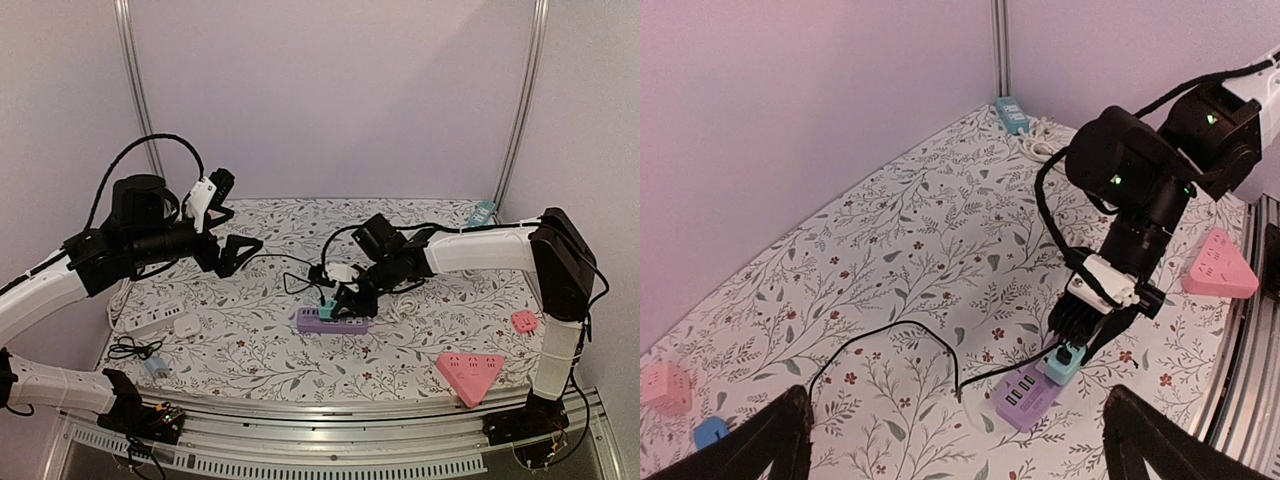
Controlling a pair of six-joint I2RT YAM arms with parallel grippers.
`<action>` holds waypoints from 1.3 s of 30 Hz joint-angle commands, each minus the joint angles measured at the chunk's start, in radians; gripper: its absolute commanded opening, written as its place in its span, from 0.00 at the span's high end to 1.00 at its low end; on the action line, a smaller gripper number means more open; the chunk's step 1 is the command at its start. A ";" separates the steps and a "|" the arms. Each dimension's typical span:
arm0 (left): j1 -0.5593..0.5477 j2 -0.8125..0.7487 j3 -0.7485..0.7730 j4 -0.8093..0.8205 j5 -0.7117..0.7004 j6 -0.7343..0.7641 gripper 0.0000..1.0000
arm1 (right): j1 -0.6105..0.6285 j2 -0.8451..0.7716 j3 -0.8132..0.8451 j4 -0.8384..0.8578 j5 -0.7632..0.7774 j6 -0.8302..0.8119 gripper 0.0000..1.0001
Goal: Insert the plug
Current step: Insert the plug into the socket.
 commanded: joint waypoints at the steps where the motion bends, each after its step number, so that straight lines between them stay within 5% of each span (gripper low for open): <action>1: 0.013 -0.004 -0.023 -0.005 0.005 -0.001 0.00 | -0.009 -0.031 -0.044 -0.019 0.034 -0.020 1.00; 30: 0.013 -0.025 -0.019 -0.035 -0.026 0.044 0.01 | 0.022 0.025 -0.160 0.025 0.178 0.070 1.00; 32: 0.013 -0.033 -0.022 -0.040 -0.032 0.044 0.01 | 0.022 0.005 -0.155 0.029 0.190 0.064 0.88; 36: 0.013 -0.055 -0.036 -0.045 -0.042 0.051 0.00 | 0.021 -0.041 -0.133 0.020 0.170 0.053 0.46; 39: 0.014 -0.062 -0.038 -0.049 -0.051 0.054 0.01 | 0.022 -0.080 -0.113 0.028 0.151 0.076 0.34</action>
